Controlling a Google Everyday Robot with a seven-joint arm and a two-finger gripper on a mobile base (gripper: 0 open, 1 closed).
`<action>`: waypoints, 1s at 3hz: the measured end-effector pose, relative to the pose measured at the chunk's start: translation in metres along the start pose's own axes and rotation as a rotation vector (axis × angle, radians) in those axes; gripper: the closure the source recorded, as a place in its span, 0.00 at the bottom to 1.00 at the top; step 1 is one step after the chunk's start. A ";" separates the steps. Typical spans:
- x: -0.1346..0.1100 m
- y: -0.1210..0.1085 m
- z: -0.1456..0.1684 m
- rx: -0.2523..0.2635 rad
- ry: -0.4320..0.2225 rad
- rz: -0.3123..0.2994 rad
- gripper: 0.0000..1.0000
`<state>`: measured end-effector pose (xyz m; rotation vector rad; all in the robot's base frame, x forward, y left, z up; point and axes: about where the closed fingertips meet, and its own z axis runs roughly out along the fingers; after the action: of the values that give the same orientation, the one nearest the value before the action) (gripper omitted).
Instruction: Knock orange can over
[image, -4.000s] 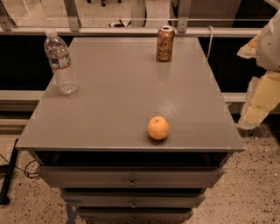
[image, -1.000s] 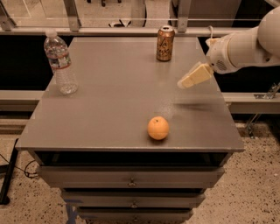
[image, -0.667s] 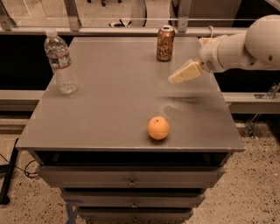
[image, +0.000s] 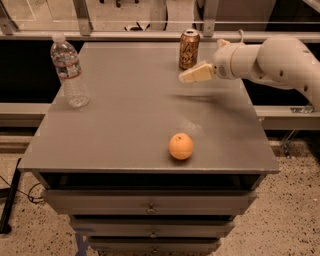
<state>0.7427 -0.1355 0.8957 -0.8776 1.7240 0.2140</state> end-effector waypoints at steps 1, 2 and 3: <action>-0.004 -0.012 0.032 0.014 -0.086 0.088 0.00; -0.009 -0.022 0.062 0.015 -0.162 0.174 0.00; -0.006 -0.037 0.083 0.033 -0.198 0.219 0.00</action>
Offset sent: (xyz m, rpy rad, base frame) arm 0.0983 0.0271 -0.0093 0.3737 -0.0371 -0.0479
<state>0.8305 -0.1133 0.8824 -0.6208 1.6309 0.4036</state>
